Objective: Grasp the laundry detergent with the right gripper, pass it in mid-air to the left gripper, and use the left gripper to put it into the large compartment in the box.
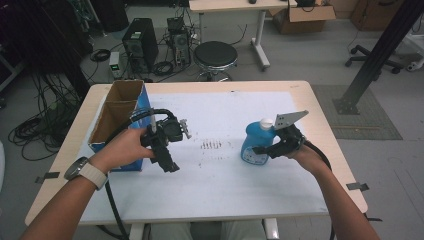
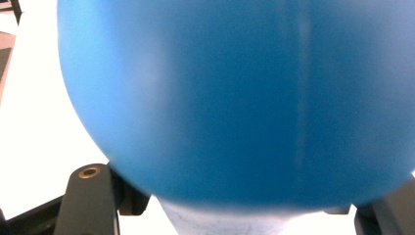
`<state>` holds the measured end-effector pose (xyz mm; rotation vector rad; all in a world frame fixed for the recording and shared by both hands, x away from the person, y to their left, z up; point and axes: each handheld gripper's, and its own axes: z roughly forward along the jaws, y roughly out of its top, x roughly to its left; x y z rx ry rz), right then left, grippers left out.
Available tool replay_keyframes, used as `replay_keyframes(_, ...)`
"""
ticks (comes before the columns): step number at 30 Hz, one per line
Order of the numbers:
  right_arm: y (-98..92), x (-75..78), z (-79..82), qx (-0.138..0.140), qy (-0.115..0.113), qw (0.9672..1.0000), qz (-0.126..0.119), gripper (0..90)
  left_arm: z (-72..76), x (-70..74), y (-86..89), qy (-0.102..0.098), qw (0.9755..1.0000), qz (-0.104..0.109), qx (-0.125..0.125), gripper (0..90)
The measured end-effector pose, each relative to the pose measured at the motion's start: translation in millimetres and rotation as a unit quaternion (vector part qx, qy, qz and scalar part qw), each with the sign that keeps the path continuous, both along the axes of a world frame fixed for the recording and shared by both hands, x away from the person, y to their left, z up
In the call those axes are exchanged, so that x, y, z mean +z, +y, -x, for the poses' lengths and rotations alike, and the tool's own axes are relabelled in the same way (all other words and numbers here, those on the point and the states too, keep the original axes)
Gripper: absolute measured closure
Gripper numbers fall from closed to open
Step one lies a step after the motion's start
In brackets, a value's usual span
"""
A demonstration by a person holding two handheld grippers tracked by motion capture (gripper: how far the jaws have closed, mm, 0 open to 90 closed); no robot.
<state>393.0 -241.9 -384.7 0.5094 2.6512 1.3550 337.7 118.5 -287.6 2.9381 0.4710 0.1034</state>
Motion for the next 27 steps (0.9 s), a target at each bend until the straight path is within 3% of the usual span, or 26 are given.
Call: replay_keyframes(27,-0.7,0.2,1.3,0.016,-0.02,0.9997,-0.004,44.1,-1.2,-0.1,0.4,0.0,1.0,0.0,0.002,4.8)
